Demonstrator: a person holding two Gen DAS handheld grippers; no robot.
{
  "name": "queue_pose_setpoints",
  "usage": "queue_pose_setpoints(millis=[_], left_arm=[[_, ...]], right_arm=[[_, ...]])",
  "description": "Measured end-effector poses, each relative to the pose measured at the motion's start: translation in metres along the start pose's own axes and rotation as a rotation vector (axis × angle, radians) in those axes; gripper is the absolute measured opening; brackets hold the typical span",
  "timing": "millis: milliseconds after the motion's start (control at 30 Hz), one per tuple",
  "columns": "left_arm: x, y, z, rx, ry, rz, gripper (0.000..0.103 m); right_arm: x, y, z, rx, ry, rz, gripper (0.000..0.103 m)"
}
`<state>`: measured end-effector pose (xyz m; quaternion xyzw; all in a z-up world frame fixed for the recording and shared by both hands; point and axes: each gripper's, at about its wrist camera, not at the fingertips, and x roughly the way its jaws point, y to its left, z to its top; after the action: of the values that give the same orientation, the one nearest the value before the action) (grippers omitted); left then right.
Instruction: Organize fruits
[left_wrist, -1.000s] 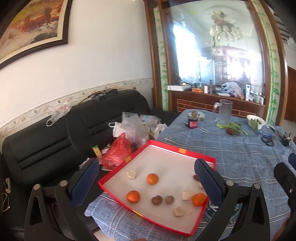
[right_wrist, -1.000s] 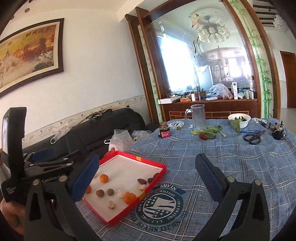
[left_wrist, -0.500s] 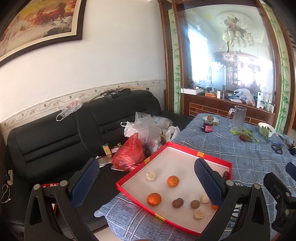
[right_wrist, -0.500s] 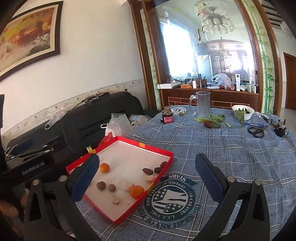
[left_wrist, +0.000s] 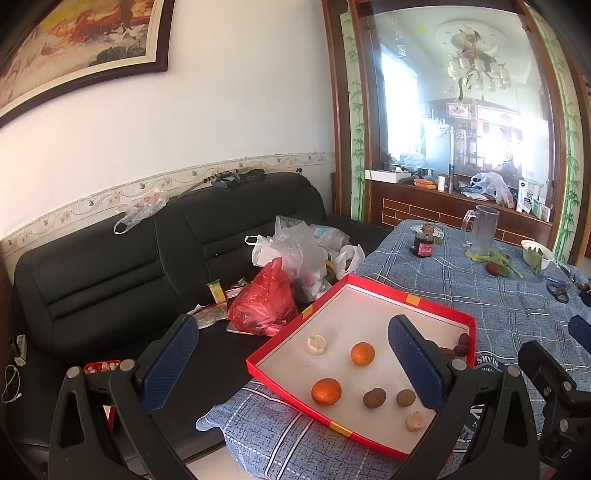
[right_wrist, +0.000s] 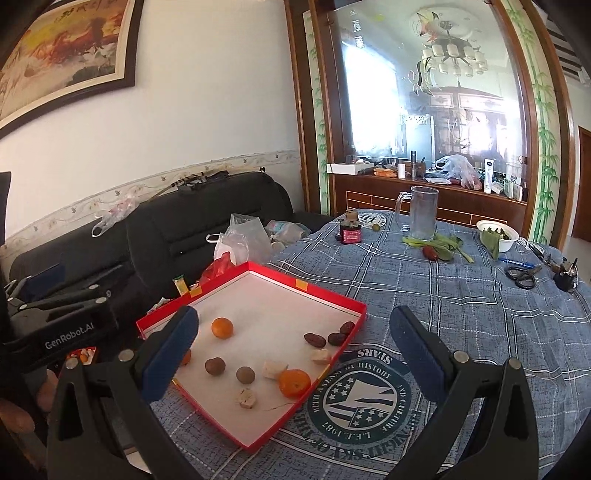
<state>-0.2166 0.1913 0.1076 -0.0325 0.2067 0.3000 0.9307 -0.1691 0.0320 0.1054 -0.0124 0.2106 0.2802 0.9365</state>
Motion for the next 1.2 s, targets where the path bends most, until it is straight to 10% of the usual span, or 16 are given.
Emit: queue_pose_setpoints(millis=[1200], left_arm=[[0.002, 0.004, -0.004, -0.007, 0.001, -0.009, 0.103]], right_arm=[[0.02, -0.003, -0.004, 0.026, 0.048, -0.023, 0.103]])
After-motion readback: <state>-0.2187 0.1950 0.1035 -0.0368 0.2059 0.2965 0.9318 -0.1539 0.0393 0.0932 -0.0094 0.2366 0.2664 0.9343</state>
